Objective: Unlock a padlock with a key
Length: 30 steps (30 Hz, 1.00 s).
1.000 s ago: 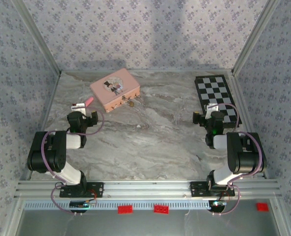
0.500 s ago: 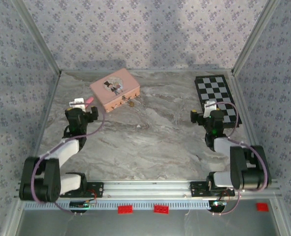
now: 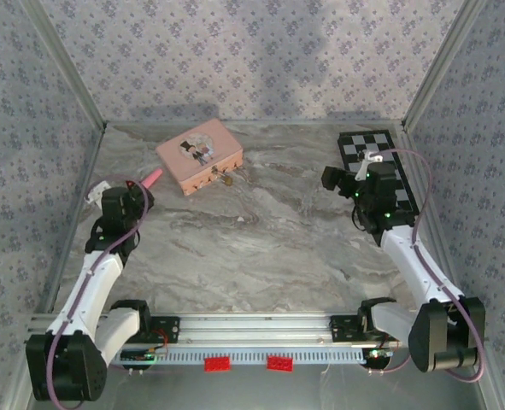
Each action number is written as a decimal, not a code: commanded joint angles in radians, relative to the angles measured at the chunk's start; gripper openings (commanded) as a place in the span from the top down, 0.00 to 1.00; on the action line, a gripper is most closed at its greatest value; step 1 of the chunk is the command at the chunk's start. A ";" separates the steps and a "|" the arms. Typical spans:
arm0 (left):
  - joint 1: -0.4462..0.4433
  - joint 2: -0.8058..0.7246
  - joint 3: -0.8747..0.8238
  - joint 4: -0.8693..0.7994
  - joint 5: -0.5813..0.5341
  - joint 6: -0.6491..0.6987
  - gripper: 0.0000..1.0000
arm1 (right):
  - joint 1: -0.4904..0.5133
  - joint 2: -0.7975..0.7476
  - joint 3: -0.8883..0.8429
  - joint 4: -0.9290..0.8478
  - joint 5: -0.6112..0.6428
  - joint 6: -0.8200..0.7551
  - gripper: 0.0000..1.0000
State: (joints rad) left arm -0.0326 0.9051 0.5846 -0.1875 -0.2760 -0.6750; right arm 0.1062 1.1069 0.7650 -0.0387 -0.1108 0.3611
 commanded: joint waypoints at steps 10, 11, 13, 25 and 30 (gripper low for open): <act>-0.203 -0.002 -0.078 0.011 0.128 0.114 0.00 | 0.271 0.152 0.197 -0.786 0.368 0.207 0.02; -0.207 0.000 -0.088 0.025 0.123 0.122 0.00 | 0.291 0.163 0.195 -0.822 0.386 0.235 0.03; -0.208 0.002 -0.097 0.039 0.114 0.128 0.00 | 0.330 0.176 0.187 -0.888 0.413 0.294 0.05; -0.220 0.031 -0.137 0.127 0.088 0.131 0.00 | 0.385 0.044 -0.084 -0.950 0.237 0.557 0.27; -0.226 0.056 -0.146 0.155 0.087 0.124 0.00 | 0.384 -0.010 -0.155 -0.948 0.208 0.597 0.35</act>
State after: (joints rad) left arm -0.2497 0.9516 0.4458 -0.0765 -0.1753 -0.5587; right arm 0.4877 1.1225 0.6300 -0.9684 0.1322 0.8928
